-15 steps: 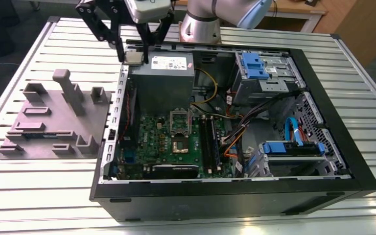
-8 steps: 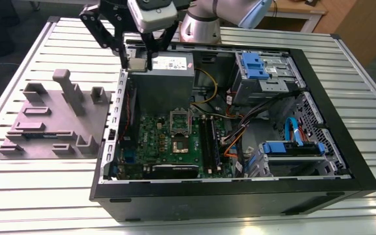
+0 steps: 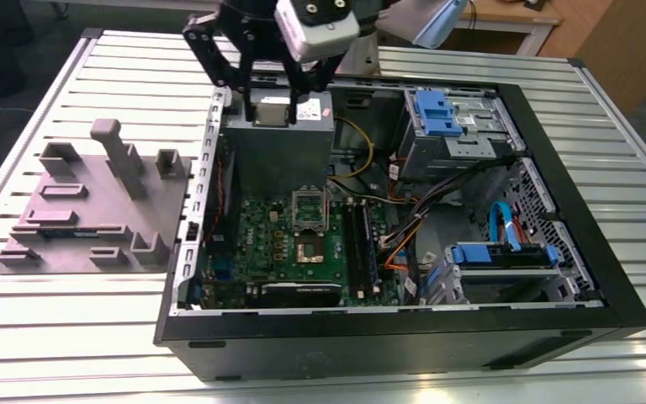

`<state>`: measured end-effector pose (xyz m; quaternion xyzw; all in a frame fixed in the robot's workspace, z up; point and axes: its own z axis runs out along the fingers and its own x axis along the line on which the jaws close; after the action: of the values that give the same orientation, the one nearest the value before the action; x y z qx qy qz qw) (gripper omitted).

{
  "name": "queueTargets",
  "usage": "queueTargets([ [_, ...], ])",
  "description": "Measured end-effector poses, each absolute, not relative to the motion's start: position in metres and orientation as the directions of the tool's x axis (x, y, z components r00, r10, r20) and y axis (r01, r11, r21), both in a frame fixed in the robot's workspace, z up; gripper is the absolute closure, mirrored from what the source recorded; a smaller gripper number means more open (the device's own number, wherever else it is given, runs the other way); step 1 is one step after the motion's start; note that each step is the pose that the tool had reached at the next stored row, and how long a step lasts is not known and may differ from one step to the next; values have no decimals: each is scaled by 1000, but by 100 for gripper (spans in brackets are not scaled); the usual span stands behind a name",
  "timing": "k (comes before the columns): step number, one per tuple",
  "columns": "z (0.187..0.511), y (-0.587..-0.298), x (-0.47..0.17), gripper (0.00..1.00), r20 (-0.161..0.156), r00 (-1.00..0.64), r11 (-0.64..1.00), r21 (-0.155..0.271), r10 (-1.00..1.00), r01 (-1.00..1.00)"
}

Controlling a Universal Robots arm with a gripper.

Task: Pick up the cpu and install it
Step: 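Pick up the cpu and move it towards the insertion slot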

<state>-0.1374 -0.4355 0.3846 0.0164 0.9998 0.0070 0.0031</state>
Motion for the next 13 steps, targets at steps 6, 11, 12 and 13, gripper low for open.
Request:
queueTargets([
  [6,383,-436,-110,52,-6,-999,999,14,33,33],
  [11,382,-437,-89,52,-6,-999,999,14,33,33],
  [12,382,-439,-88,52,-6,-999,999,14,33,33],
  [13,381,-441,-87,52,-6,-999,999,14,33,33],
])
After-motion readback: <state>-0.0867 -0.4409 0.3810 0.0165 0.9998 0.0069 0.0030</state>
